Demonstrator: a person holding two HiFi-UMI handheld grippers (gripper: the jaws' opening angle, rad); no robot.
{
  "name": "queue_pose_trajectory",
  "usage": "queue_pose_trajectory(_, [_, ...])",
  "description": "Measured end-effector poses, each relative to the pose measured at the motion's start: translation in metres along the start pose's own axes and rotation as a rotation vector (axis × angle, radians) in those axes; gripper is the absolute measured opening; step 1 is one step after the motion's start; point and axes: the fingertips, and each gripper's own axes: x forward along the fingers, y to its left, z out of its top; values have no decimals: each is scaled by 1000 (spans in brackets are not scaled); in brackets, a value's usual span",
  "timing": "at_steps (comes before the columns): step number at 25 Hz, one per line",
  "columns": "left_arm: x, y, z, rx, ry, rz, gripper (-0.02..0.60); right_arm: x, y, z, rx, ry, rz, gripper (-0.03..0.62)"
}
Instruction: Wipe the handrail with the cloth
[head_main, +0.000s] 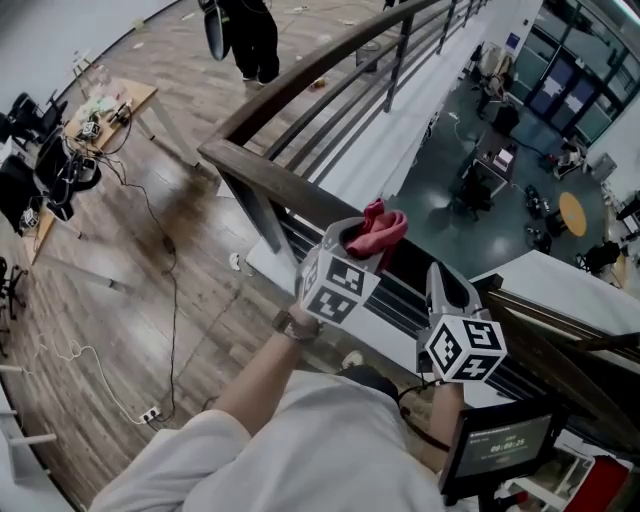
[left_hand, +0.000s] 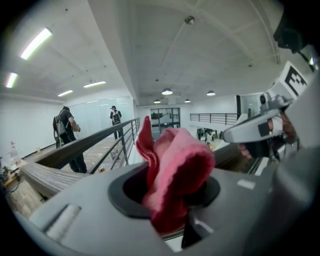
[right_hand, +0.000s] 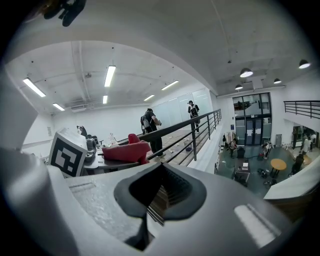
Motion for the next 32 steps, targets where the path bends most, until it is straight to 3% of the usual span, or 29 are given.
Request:
queue_pose_trajectory(15, [-9, 34, -4, 8, -7, -56, 158, 23, 19, 2, 15, 6, -86, 3])
queue_pose_trajectory(32, [-23, 93, -12, 0, -1, -46, 158, 62, 59, 10, 22, 5, -73, 3])
